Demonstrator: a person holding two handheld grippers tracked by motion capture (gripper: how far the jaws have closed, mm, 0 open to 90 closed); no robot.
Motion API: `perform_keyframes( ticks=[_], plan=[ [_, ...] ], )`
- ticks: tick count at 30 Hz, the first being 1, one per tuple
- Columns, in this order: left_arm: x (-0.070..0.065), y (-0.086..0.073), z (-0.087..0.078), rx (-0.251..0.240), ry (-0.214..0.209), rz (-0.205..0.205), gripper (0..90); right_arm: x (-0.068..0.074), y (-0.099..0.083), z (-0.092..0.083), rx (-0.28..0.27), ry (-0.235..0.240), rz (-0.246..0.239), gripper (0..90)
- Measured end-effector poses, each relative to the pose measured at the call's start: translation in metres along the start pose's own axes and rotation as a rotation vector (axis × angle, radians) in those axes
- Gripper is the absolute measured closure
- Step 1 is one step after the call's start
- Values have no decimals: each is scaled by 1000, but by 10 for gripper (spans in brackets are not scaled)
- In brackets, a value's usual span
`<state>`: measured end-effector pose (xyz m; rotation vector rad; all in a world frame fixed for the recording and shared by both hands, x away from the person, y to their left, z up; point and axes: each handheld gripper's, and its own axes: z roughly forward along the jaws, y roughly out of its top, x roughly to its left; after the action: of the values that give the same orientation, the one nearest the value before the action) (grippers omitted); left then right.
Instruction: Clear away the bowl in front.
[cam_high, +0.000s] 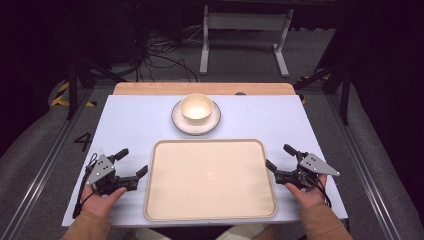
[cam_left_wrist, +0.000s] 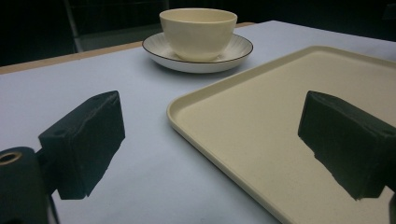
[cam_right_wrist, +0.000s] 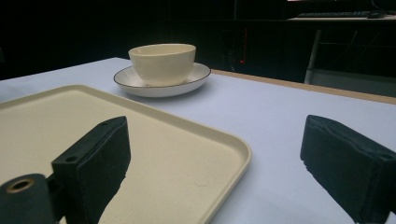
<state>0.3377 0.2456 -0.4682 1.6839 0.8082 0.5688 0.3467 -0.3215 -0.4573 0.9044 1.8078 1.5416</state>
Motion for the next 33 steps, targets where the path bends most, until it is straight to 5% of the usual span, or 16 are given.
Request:
perform_keyframes(
  ticks=[11,17,33],
  plan=[
    [-1,1,-1,-9,-12,-5,81,0,0,0,-6,7,2,86],
    [0,4,-1,-17,-13,-40,71,-1,0,-1,-11,12,3,78],
    [-3,32,-11,-36,-5,-43,81,-2,-1,-3,-27,26,11,50]
  ],
)
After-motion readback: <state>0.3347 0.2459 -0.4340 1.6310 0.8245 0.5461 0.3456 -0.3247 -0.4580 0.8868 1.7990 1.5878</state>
